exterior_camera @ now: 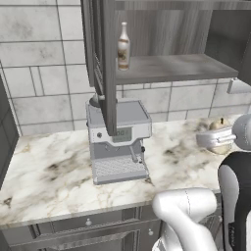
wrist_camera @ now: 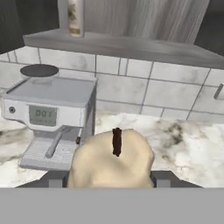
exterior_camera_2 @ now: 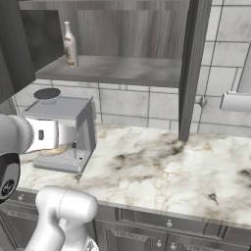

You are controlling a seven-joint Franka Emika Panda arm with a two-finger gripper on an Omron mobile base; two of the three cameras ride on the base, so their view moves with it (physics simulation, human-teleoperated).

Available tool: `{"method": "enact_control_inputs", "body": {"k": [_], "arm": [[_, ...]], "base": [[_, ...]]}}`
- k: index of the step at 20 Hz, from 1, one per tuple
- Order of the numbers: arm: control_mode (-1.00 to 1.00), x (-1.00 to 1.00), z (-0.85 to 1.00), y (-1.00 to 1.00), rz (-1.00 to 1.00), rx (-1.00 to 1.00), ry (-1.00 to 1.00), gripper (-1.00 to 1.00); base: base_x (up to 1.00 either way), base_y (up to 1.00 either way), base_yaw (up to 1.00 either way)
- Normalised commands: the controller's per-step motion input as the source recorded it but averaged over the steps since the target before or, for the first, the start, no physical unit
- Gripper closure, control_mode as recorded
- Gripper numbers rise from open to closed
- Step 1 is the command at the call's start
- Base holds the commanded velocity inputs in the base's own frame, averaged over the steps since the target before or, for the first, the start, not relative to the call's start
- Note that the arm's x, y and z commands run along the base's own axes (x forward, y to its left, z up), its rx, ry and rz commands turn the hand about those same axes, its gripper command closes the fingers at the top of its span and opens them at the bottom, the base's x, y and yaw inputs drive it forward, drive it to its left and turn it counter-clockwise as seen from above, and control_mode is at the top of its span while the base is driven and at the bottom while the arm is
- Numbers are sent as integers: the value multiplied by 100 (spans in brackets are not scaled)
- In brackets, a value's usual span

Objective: Get the candle and the liquor from the cabinet and move them to the dining counter.

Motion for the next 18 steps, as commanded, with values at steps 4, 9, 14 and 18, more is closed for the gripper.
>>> {"method": "enact_control_inputs", "body": {"k": [4, 9, 14, 18], "arm": [[-100, -39, -35, 23, -52, 0, 5, 100], [-100, -11, -18, 4, -31, 0, 4, 100], [-100, 13, -5, -31, 2, 0, 3, 100], [-100, 0, -15, -42, 12, 0, 3, 100]], "base": [[0, 0, 0], [0, 0, 0], [0, 0, 0], [0, 0, 0]]}}
